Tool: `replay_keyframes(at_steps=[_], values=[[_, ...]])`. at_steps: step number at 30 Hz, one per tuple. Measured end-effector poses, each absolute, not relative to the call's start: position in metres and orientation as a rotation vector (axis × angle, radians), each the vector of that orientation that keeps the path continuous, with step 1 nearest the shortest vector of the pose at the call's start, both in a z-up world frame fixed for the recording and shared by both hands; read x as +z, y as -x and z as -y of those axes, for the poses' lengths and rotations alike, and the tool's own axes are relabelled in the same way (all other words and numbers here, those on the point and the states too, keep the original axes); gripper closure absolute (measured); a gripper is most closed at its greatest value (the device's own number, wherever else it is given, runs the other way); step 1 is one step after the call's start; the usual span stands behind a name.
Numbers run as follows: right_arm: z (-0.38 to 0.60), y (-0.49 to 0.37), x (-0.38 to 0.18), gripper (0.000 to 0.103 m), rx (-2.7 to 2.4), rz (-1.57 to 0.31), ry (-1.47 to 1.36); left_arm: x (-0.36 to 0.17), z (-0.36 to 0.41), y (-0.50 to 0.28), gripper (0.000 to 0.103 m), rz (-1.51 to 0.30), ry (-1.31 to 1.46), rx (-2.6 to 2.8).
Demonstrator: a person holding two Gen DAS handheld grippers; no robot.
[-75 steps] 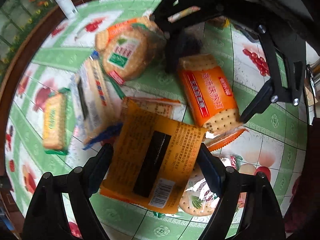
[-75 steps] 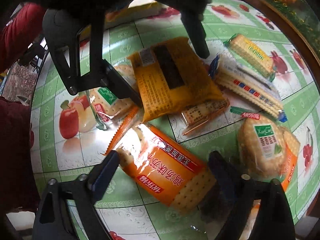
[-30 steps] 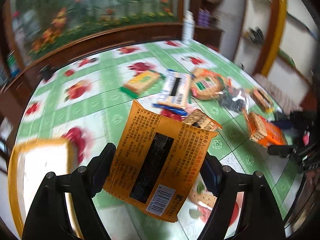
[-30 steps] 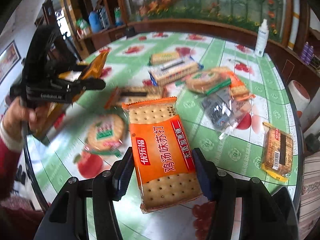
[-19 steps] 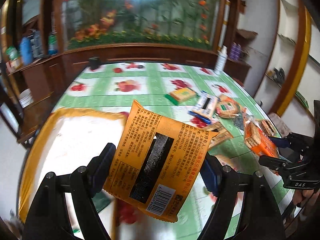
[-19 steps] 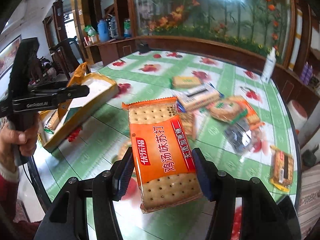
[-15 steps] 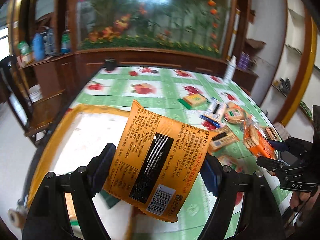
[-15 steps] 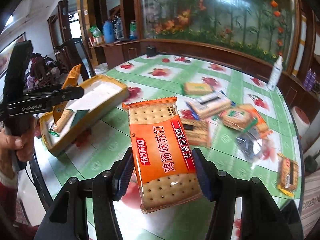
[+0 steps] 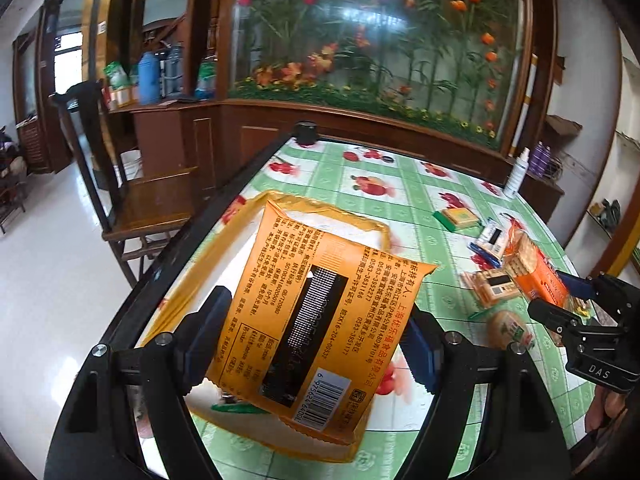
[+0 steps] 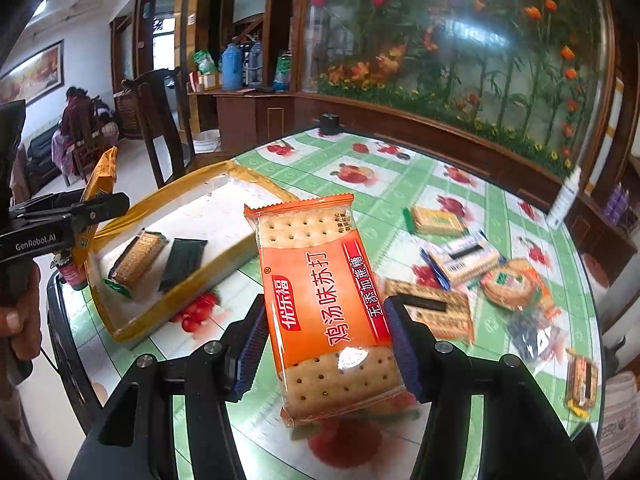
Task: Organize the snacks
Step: 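Carry both held packs over the white tray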
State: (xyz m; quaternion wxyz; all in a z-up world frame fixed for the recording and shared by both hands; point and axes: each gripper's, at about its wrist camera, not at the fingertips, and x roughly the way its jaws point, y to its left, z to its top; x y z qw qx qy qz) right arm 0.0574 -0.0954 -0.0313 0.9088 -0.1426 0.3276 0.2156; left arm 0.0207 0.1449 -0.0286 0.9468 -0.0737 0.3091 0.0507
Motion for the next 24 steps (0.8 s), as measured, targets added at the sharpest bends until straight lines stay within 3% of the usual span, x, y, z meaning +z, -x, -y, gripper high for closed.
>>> replay_keyframes(at_steps=[24], values=[[-0.038, -0.081, -0.04, 0.045, 0.606, -0.634, 0.389, -0.05, -0.196, -0.012, 0.024, -0.642, 0.186, 0.235]])
